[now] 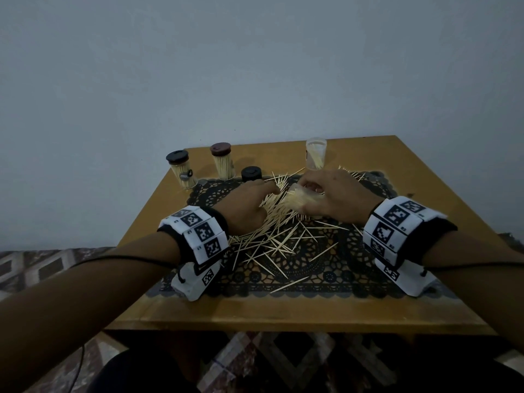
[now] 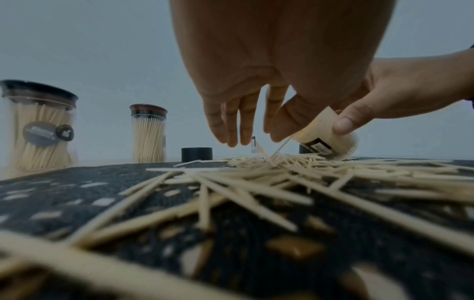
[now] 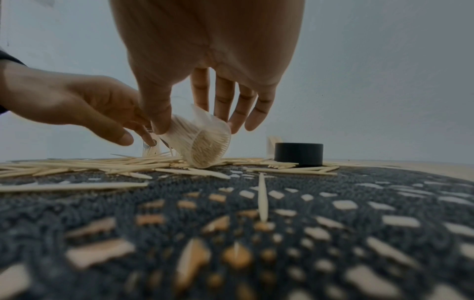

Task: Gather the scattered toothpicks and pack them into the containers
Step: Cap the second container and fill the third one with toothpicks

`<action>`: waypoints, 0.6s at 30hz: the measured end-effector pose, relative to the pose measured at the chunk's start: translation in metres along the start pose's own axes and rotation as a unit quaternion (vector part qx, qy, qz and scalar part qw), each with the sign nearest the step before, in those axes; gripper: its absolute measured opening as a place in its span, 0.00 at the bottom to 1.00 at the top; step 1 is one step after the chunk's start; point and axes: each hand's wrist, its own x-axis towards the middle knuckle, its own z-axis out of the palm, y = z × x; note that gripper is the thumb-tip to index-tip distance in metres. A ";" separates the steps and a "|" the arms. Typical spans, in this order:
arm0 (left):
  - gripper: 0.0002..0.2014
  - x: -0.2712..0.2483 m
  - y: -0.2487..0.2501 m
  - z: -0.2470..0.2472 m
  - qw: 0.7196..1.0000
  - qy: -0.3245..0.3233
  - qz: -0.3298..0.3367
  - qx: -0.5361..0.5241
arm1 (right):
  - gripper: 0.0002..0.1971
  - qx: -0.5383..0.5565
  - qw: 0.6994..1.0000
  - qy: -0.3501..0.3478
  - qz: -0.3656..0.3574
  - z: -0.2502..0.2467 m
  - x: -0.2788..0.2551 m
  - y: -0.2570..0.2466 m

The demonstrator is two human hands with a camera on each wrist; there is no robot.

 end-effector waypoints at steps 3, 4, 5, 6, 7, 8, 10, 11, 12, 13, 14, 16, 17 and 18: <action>0.26 0.001 -0.003 0.004 0.998 0.014 -0.053 0.039 | 0.21 0.003 1.000 0.003 0.005 0.000 0.000 -0.001; 0.25 0.001 -0.004 0.004 0.995 0.010 -0.077 0.062 | 0.21 0.006 1.000 0.004 0.007 0.000 -0.001 -0.001; 0.27 0.001 -0.006 0.004 0.992 -0.007 -0.098 0.084 | 0.21 0.008 1.000 0.004 0.009 0.000 0.000 -0.001; 0.31 0.000 -0.007 0.004 0.988 -0.035 -0.114 0.099 | 0.22 0.008 1.000 0.004 0.010 0.000 0.000 -0.002; 0.36 0.000 -0.007 0.005 0.984 -0.066 -0.122 0.107 | 0.22 0.007 1.000 0.004 0.010 0.001 0.000 -0.001; 0.39 0.000 -0.007 0.005 0.981 -0.090 -0.126 0.115 | 0.22 0.005 1.000 0.004 0.013 0.001 0.000 -0.001; 0.42 0.000 -0.006 0.007 0.977 -0.113 -0.128 0.125 | 0.23 0.005 1.000 0.008 0.018 0.000 0.001 -0.001; 0.42 0.000 -0.006 0.007 0.978 -0.111 -0.128 0.121 | 0.23 0.004 1.000 0.010 0.019 0.000 0.001 -0.001; 0.40 0.001 -0.006 0.006 0.980 -0.104 -0.127 0.109 | 0.23 0.002 1.000 0.011 0.021 -0.001 0.000 -0.001; 0.37 0.001 -0.005 0.005 0.983 -0.096 -0.123 0.093 | 0.23 0.001 1.000 0.012 0.022 -0.001 0.000 -0.001; 0.34 0.001 -0.004 0.004 0.986 -0.086 -0.116 0.079 | 0.24 0.000 1.000 0.011 0.024 -0.001 0.000 -0.001; 0.26 0.001 -0.003 0.003 0.992 -0.063 -0.098 0.057 | 0.24 -0.001 1.000 0.010 0.028 -0.001 0.000 -0.001; 0.23 0.001 -0.002 0.002 0.993 -0.052 -0.090 0.048 | 0.24 0.001 1.000 0.009 0.029 -0.001 0.000 -0.001; 0.20 0.001 -0.002 0.001 0.995 -0.042 -0.081 0.044 | 0.24 0.004 0.999 0.008 0.032 -0.001 0.000 -0.001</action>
